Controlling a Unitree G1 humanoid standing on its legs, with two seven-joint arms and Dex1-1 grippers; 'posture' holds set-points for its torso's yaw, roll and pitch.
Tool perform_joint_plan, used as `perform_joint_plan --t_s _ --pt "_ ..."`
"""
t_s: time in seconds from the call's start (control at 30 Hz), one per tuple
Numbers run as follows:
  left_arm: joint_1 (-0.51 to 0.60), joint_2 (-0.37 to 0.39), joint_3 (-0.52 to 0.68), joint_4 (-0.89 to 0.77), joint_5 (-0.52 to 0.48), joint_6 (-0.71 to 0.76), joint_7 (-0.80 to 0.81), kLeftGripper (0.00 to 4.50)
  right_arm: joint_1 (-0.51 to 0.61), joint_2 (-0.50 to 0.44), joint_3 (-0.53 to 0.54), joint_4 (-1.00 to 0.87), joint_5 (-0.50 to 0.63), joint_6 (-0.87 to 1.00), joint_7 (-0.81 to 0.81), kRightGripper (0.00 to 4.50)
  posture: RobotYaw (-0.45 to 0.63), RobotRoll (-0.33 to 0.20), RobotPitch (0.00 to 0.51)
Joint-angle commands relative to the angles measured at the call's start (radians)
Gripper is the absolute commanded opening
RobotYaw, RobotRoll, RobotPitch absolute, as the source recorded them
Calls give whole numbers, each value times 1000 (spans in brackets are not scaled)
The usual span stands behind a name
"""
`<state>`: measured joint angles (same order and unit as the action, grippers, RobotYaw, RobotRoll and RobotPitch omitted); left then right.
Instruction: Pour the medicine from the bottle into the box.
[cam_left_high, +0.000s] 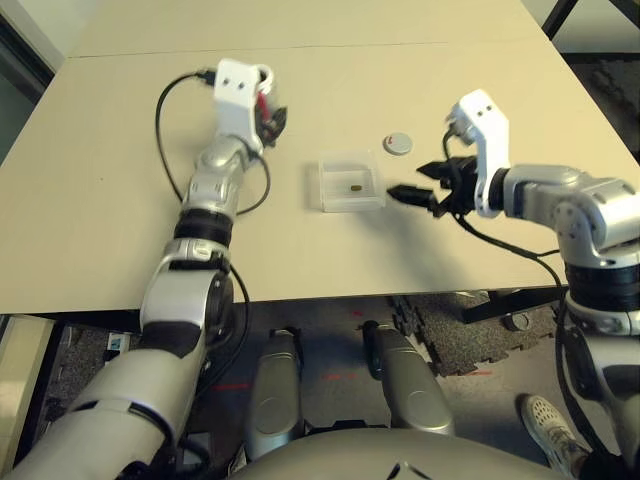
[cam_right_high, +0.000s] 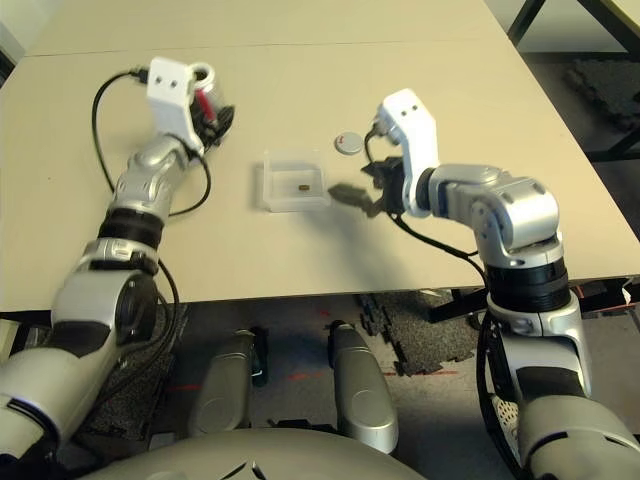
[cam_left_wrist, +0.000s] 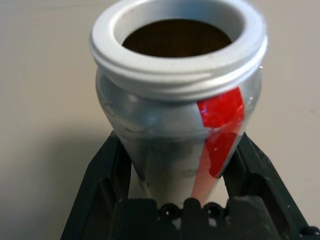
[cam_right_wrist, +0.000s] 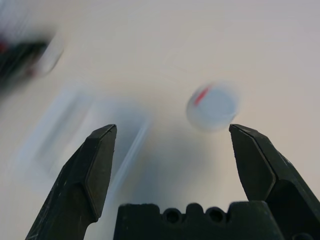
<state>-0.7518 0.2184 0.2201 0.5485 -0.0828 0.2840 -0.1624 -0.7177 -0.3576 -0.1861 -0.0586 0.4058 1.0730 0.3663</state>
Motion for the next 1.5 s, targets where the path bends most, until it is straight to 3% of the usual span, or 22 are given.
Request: perform_joint_plan --t_s 0.03,0.3,0.93,0.97,1.07,1.27,1.5 --pt "34 4 10 -86 -22 67 32 2765 1 50 -44 79 -50 -129 -104 4500 110 0 212" --pt "35 32 -22 -7 -2 44 23 2765 36 85 -45 191 -96 -298 -188 4500 102 0 212" --pt "-12 45 -41 145 -11 -96 -10 2765 73 63 -39 212 -102 -372 -199 4500 79 0 204" --pt "-9 44 -40 140 -13 -97 -9 3503 74 60 -38 214 -103 -375 -197 4500 79 0 204" --pt "1 39 -30 124 -20 -115 3 4480 75 55 -37 219 -103 -381 -196 4500 80 0 203" --pt "73 27 -18 23 -38 -94 11 4480 78 45 -39 213 -98 -384 -187 4500 86 0 206" --pt "277 -1 -13 -278 -58 27 57 4480 109 27 -45 159 -85 -357 -176 4500 93 0 212"
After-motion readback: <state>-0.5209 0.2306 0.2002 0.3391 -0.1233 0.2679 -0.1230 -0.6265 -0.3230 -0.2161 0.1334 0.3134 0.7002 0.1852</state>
